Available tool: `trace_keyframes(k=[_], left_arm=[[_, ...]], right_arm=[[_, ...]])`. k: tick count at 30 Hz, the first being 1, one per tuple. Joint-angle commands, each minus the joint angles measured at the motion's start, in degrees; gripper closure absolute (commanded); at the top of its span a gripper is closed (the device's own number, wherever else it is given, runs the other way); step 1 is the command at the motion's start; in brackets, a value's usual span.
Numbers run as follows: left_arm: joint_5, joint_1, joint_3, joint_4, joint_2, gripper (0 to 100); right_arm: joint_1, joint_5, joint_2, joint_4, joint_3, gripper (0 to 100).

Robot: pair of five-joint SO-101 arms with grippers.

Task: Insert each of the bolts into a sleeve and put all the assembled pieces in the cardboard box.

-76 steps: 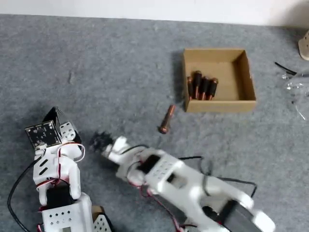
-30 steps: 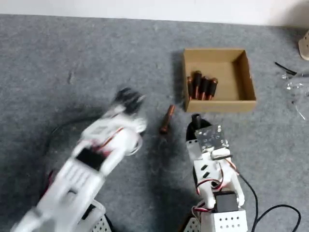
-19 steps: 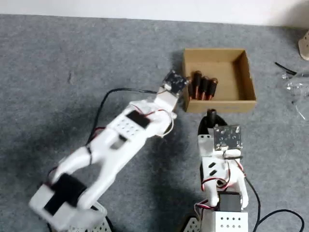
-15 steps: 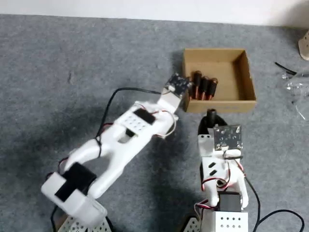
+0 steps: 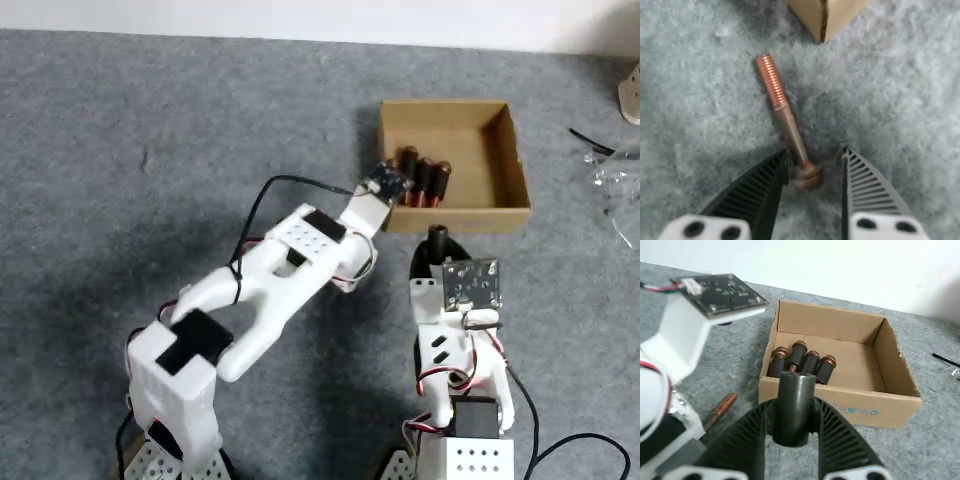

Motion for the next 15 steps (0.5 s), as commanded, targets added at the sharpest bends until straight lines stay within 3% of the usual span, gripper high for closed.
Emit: trace_keyframes(k=[1, 11, 15], left_arm=[[-0.3, -1.6, -3.5, 0.4, 0.7, 83], [-0.4, -3.5, -4.4, 4.2, 2.9, 84], [-3.7, -3.9, -4.6, 7.6, 2.9, 100]], right_arm=[[0.8, -0.2, -1.3, -2.3, 5.7, 99.5], [0.8, -0.1, -1.3, -2.3, 5.7, 99.5], [0.7, -0.1, -1.3, -2.3, 5.7, 99.5]])
